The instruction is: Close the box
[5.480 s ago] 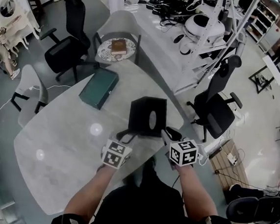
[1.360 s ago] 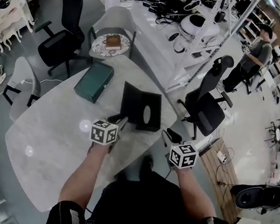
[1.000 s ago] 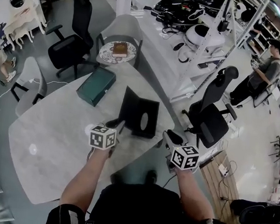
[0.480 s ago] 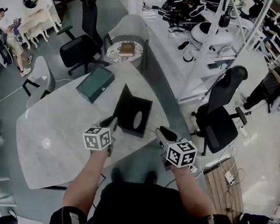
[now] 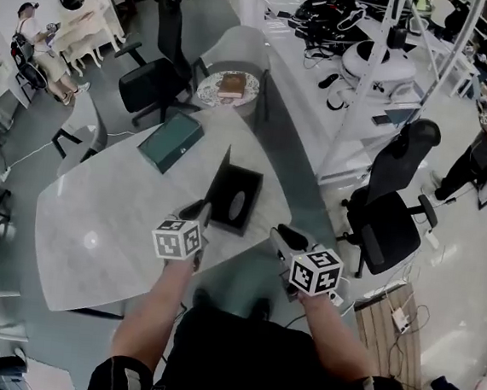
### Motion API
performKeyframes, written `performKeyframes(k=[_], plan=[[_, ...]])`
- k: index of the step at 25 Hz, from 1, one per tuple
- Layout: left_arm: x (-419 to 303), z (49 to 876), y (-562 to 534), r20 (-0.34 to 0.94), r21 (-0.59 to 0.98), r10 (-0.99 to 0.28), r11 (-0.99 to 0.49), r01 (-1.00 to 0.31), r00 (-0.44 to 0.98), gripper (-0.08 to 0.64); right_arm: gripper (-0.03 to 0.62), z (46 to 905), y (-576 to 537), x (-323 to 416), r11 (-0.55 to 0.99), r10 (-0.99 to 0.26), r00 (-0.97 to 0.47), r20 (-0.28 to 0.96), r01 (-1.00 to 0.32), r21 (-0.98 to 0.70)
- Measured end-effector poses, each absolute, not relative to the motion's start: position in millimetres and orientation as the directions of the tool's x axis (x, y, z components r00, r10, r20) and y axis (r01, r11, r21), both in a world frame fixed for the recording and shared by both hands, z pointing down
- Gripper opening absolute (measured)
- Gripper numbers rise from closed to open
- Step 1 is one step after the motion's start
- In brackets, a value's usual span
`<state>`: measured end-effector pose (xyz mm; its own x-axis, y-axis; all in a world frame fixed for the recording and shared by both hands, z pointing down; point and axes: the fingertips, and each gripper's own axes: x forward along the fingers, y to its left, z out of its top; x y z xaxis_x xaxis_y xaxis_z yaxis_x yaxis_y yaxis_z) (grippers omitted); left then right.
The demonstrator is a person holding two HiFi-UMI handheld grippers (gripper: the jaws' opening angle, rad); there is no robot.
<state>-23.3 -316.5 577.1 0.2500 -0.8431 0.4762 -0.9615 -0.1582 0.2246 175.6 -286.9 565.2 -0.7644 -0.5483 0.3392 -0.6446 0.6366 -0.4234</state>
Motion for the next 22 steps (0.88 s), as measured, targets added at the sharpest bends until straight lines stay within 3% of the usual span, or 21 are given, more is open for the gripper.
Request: performKeyframes(k=[11, 22], plan=[[25.9, 593.9, -312.0, 0.537, 0.147, -0.806, -0.199, -0.969, 0.247, 0.131, 0.087, 575.5, -282.4, 203.0, 0.614, -0.555, -0.757, 0.345, -0.652, -0.444], [55.9, 621.2, -311.9, 0.604, -0.098, -0.767, -0.341, -0.935, 0.217, 0.158, 0.087, 592.0, -267.3, 196.2, 0.591, -0.532, -0.753, 0.387, -0.657, -0.467]])
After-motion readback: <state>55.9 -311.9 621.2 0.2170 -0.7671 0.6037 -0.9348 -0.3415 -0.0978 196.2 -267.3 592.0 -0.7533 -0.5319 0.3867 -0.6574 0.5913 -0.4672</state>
